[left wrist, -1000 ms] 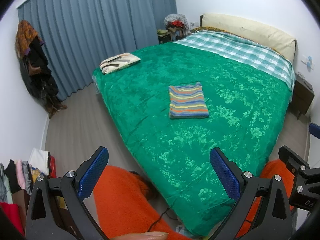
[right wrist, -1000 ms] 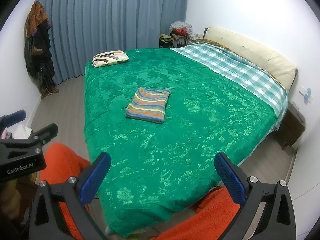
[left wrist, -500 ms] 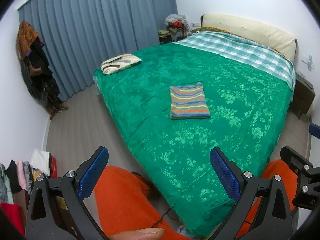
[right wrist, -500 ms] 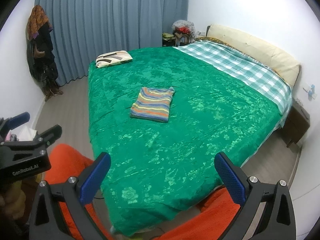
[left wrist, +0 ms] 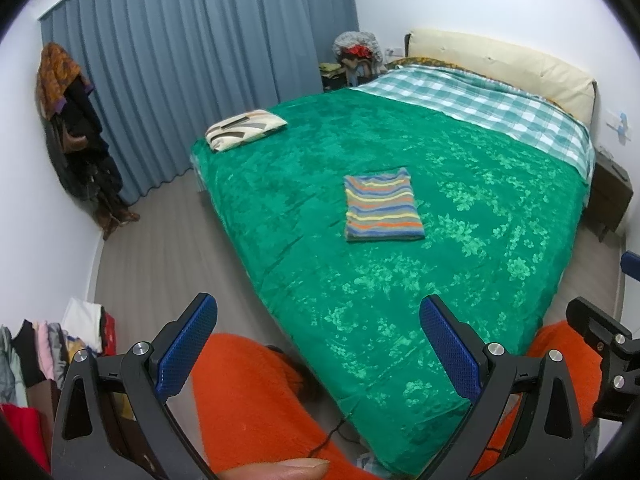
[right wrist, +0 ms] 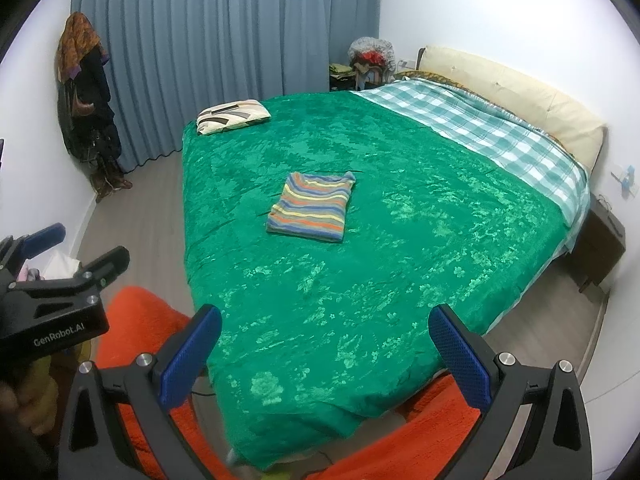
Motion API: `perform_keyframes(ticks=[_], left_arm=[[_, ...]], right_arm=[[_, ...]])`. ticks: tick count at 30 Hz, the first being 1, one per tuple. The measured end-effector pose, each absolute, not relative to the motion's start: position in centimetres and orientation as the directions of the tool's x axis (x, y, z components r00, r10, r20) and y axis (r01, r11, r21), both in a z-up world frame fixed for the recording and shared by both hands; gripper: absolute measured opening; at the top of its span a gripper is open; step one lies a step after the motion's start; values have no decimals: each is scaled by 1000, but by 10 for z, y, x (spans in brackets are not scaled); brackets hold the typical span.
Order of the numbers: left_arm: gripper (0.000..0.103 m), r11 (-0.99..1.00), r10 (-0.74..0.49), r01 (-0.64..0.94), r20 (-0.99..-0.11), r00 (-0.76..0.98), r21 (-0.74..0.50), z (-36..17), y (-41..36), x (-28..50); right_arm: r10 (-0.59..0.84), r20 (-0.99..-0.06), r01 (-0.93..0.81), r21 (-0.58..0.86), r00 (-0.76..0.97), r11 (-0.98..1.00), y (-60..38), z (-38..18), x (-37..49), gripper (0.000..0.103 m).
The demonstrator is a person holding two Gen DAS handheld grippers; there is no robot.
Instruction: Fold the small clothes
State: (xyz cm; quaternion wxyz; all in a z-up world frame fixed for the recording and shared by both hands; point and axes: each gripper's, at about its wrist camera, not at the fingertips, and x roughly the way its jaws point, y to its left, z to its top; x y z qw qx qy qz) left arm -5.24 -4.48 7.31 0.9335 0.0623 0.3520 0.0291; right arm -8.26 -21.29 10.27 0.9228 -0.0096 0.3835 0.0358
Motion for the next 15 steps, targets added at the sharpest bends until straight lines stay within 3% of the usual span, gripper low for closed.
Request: perform_keyframes(ticks=[15], left_arm=[[102, 991, 95, -8, -666, 740, 133, 69, -48, -51]], right_arm=[[67, -710, -81, 14, 701, 997, -208, 104, -79, 102]])
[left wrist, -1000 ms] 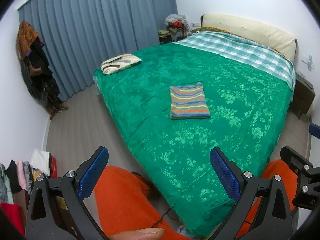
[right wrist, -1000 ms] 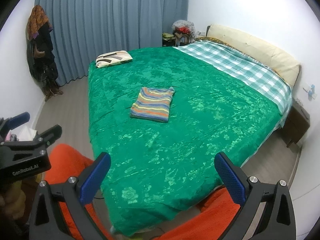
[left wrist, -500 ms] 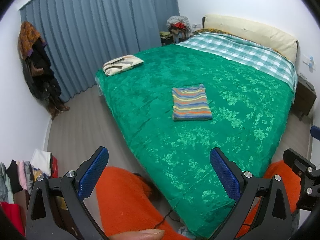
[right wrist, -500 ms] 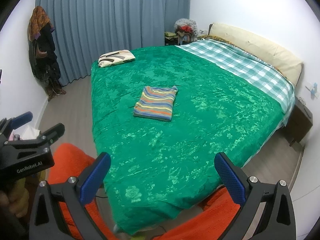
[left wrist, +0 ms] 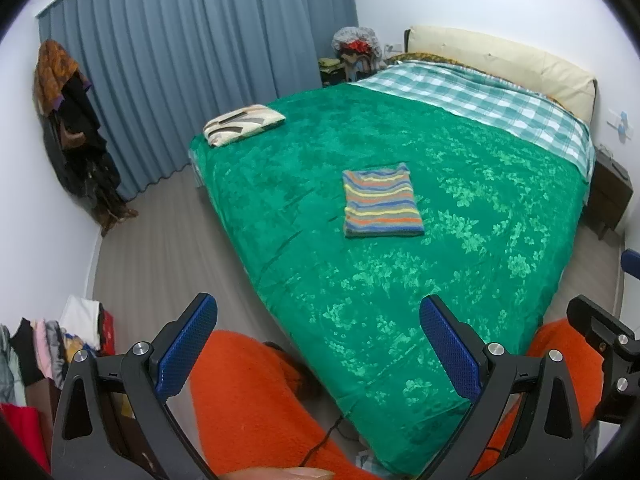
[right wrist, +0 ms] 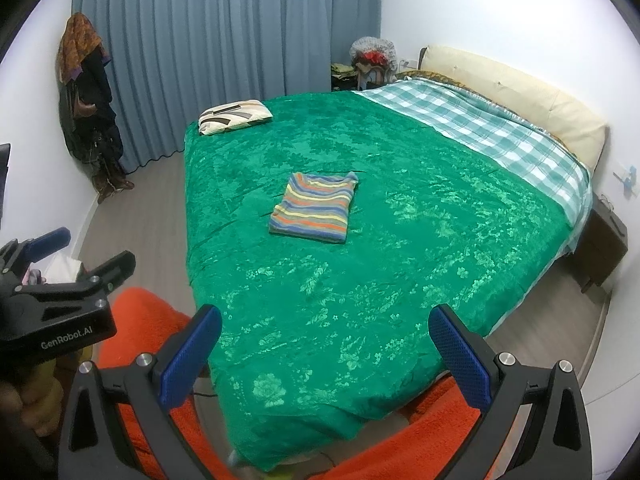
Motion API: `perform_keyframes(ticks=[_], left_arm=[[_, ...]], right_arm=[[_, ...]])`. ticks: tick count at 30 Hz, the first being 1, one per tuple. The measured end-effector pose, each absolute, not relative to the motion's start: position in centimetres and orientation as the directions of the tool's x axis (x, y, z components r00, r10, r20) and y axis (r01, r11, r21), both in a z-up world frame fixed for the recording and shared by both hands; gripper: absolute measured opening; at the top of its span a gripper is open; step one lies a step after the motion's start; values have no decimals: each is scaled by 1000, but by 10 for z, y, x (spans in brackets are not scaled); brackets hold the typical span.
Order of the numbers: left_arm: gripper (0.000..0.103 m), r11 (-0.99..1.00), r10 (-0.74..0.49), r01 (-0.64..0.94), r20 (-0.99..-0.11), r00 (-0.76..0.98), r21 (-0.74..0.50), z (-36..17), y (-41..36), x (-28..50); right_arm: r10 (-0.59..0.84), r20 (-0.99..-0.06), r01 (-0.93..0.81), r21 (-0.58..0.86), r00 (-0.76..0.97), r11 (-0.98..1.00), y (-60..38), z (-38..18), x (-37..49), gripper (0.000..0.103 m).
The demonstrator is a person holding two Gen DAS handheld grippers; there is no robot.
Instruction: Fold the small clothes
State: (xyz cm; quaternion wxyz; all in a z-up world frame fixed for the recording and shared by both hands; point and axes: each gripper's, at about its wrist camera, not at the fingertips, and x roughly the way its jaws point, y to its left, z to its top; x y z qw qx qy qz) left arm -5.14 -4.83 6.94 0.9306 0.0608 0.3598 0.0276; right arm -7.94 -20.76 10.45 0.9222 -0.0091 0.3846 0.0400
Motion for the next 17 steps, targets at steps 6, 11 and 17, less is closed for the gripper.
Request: perform_keyframes(ticks=[6, 11, 17], left_arm=[[102, 991, 95, -8, -668, 738, 133, 68, -48, -51], [102, 992, 88, -3, -665, 742, 128, 67, -49, -51], [102, 991, 83, 4, -639, 765, 134, 65, -55, -56]], right_arm=[[68, -712, -80, 16, 699, 997, -208, 104, -79, 102], [65, -710, -76, 16, 702, 997, -208, 105, -79, 102], [57, -708, -65, 16, 704, 998, -209, 105, -80, 102]])
